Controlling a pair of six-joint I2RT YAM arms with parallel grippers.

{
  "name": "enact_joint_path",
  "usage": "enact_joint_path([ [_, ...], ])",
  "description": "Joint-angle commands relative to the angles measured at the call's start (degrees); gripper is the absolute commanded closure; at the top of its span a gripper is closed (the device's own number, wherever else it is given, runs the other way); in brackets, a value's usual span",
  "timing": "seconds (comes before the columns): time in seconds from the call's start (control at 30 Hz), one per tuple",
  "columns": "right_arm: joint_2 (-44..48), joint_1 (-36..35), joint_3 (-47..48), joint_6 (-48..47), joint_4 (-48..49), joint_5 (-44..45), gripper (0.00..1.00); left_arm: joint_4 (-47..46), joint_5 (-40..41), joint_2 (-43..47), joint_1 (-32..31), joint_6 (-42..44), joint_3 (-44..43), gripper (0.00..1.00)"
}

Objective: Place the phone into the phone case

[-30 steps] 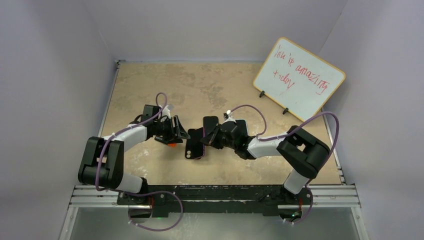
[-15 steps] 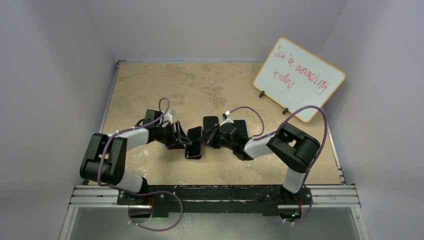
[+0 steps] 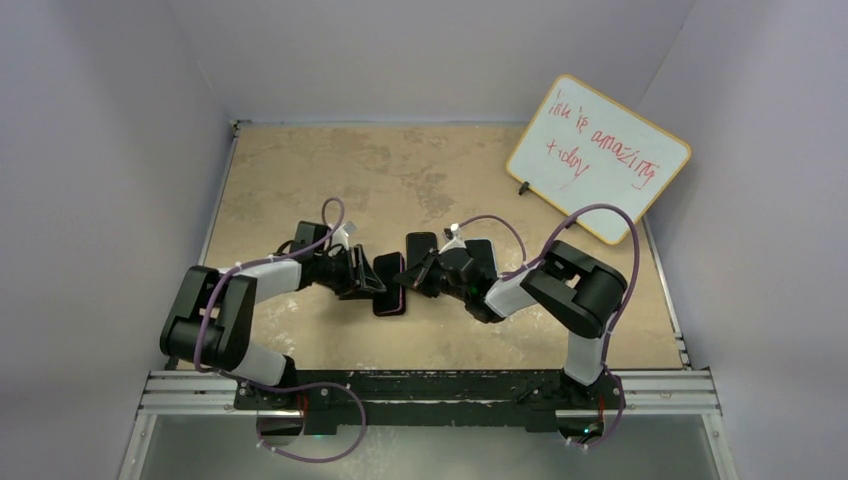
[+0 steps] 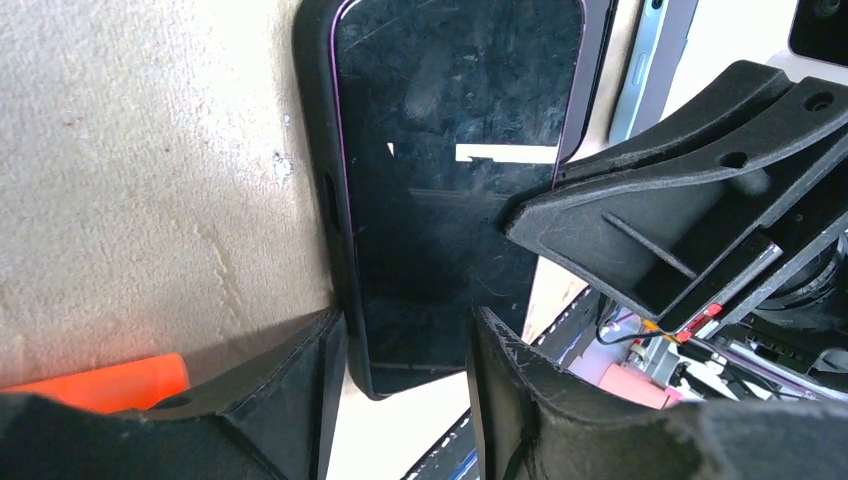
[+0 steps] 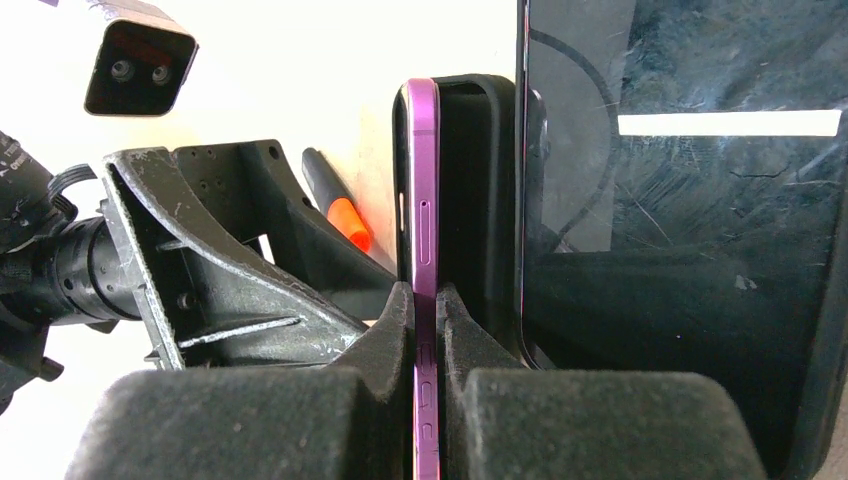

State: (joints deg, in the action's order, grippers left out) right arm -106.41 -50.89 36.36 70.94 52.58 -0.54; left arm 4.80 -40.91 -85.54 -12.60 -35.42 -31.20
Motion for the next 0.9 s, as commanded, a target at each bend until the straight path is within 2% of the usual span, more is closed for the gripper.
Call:
enact_joint_path([
  [0.0, -1.2, -1.4, 1.7, -2.6, 0.1, 0.8, 1.0, -1.2, -1.8, 3.4, -2.8, -2.5, 0.9, 0.53],
  [0.2, -3.5, -3.1, 2.9, -3.7, 1.5, -1.6, 1.0, 2.2, 0.4, 8.7, -4.2, -3.0, 2.9, 0.53],
  [0.5, -3.0, -4.4, 4.5, -6.5, -3.2, -3.2, 0.99, 6.1, 5.1, 13.9, -4.2, -3.0, 3.3, 0.53],
  [0.73, 1.4, -4.4, 10.1, -11.4, -18.1, -1.5, 0.74, 8.0, 7.8, 17.1, -4.1, -3.2, 1.7, 0.53],
  [0.87, 3.4, -4.2, 11.7, -13.3, -21.8, 0.3, 0.65, 13.7, 12.9, 18.5, -3.6, 0.1, -3.1, 0.52],
])
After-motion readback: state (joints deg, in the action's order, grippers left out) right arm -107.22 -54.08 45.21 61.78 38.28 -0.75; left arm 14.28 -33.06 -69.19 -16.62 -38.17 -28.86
